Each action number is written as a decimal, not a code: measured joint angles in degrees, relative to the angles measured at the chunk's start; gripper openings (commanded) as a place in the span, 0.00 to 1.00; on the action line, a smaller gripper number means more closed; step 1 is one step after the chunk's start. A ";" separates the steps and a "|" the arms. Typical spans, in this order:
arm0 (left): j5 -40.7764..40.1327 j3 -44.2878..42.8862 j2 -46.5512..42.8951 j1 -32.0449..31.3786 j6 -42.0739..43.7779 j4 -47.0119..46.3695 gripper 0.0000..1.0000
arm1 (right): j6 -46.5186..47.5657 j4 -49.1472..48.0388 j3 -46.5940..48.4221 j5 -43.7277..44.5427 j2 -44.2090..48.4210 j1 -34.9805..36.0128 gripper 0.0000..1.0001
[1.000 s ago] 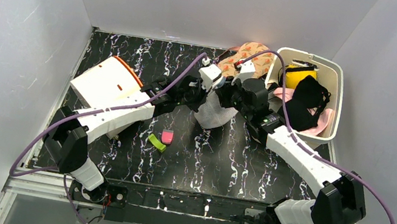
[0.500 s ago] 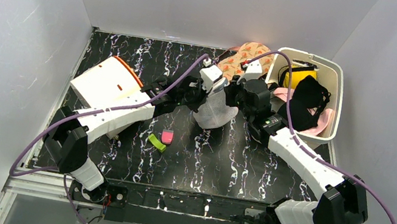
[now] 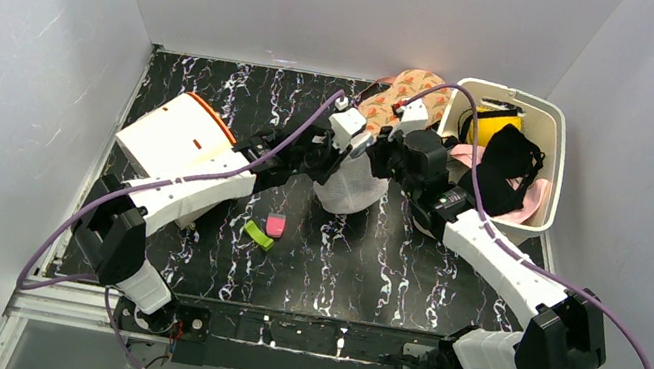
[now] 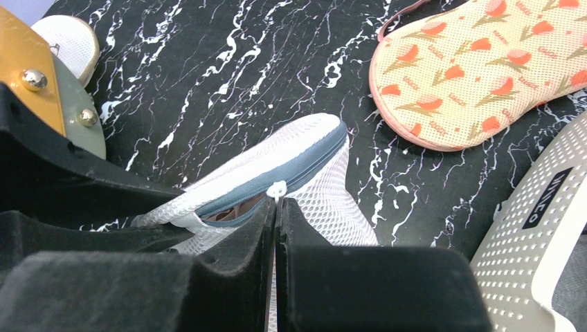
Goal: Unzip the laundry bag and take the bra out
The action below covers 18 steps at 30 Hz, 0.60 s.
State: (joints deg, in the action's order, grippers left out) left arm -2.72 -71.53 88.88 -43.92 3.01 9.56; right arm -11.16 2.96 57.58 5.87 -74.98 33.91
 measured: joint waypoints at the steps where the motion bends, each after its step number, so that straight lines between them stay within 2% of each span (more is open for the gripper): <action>1: 0.00 0.00 0.00 0.00 -0.04 -0.02 0.36 | 0.17 0.15 0.00 -0.48 0.00 -0.07 0.00; 5: 0.44 0.00 0.00 0.00 -0.24 -0.22 0.57 | 0.42 1.27 0.00 -2.47 0.00 -0.07 0.00; 10: 1.33 1.07 -0.79 0.00 -0.46 -1.64 0.74 | 0.55 1.92 0.00 -3.93 0.00 0.00 0.00; 13: 1.70 2.38 -2.64 0.00 -0.83 -2.32 0.81 | 0.55 2.43 0.00 -4.61 0.00 0.00 0.00; 18: 1.99 2.56 -4.07 0.00 -3.37 -4.17 0.83 | 0.52 3.32 0.00 -5.55 0.15 0.00 0.00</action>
State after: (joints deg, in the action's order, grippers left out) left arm -0.73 -68.97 84.82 -43.92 -0.36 5.39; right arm -10.63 6.28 57.58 0.32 -74.83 33.91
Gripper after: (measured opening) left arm 0.826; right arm 0.009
